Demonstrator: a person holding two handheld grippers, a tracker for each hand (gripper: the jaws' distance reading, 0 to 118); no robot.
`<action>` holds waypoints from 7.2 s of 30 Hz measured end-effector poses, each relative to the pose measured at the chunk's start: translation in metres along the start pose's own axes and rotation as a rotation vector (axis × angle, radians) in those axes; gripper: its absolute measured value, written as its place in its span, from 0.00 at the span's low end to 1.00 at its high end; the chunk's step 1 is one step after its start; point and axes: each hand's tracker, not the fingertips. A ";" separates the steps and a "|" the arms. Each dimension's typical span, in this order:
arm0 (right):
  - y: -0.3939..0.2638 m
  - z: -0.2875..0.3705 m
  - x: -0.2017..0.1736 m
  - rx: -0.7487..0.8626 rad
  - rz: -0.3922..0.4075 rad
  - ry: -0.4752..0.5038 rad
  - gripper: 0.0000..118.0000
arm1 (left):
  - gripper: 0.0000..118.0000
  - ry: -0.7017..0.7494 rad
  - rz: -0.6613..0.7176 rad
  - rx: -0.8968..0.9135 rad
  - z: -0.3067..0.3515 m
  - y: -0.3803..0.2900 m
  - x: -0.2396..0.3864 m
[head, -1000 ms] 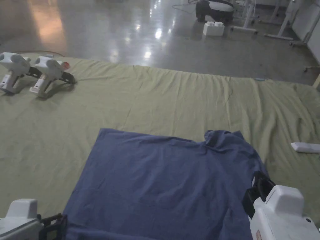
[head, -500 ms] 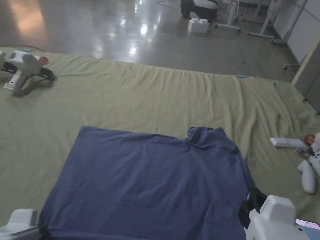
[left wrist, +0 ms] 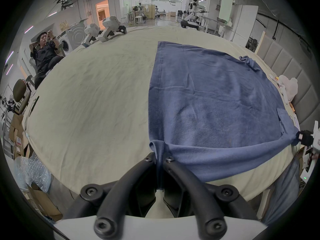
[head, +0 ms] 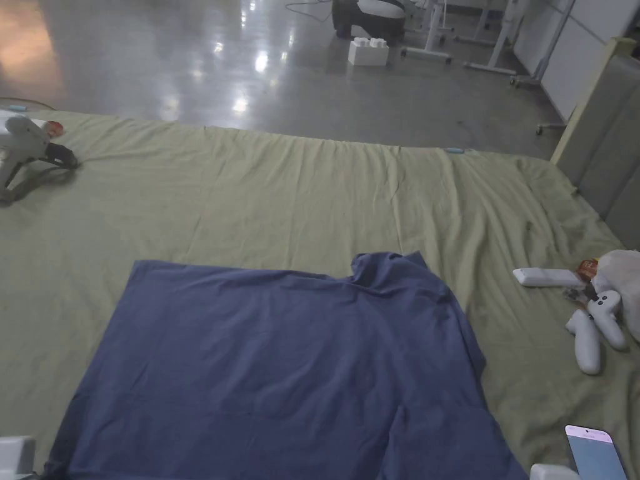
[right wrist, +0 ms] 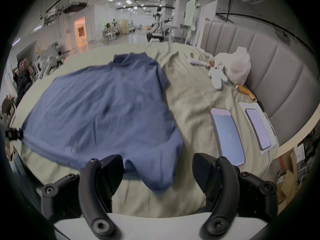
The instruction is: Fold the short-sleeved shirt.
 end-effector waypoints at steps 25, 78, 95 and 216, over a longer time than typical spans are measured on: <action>0.053 0.010 -0.004 0.017 -0.004 0.122 0.07 | 0.02 -0.078 0.046 0.206 0.035 0.039 -0.004; 0.148 0.070 -0.101 0.891 -0.144 0.031 0.00 | 0.00 -0.034 -0.051 0.925 0.080 0.103 0.086; 0.133 0.045 -0.097 0.778 -0.063 0.010 0.00 | 0.01 -0.045 0.037 0.282 -0.039 0.131 -0.016; 0.164 0.078 -0.120 0.872 -0.073 0.017 0.00 | 0.00 0.041 0.006 0.666 0.039 0.133 0.015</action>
